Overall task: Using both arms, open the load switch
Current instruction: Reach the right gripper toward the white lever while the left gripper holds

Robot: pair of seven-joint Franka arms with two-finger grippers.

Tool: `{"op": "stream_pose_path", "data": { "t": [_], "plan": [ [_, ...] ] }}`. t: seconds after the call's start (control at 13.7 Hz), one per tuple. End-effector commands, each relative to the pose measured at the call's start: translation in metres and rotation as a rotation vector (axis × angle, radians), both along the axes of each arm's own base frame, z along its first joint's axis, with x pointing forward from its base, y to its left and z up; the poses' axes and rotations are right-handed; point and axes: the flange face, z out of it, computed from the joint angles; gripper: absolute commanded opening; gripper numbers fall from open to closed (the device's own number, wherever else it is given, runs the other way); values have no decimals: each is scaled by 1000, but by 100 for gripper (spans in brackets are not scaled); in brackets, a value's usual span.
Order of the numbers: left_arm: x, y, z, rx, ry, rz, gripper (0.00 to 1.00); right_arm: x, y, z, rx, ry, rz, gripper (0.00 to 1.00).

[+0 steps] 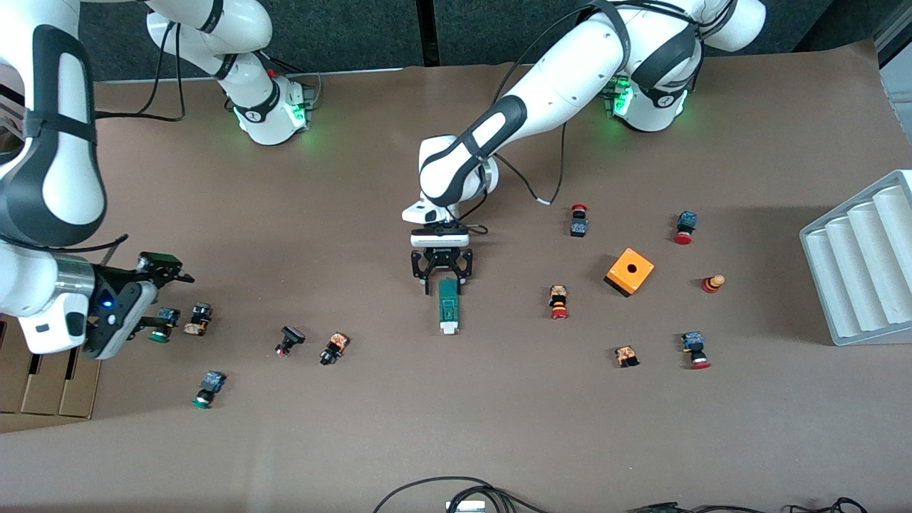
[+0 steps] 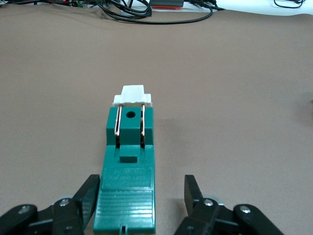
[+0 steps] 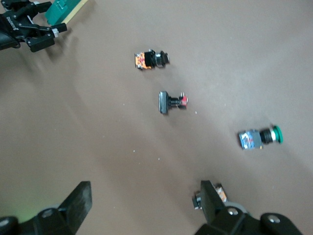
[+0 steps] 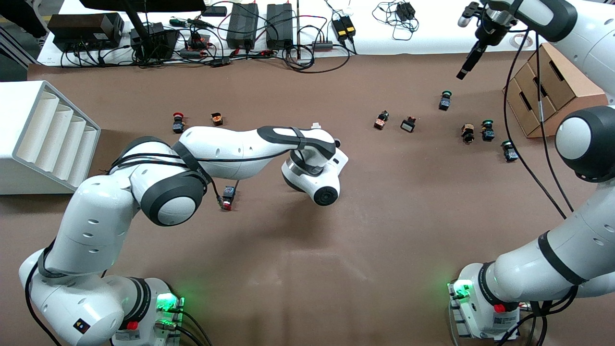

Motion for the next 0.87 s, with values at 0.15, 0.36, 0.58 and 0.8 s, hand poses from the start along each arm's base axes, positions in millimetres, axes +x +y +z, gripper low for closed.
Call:
{"op": "stream_pose_path", "data": {
  "t": [0.15, 0.36, 0.58, 0.8],
  "plan": [
    [-23, 13, -19, -23, -88, 7, 77, 13, 48, -5, 21, -68, 81, 99],
    [-23, 13, -20, -46, -111, 17, 77, 19, 93, -8, 15, -130, 128, 98],
    [-32, 8, -22, -26, -135, 9, 70, 20, 127, -9, 15, -168, 164, 98],
    [-38, 7, -30, 0, -163, 1, 65, 23, 147, -21, 13, -186, 186, 98]
  ]
}}
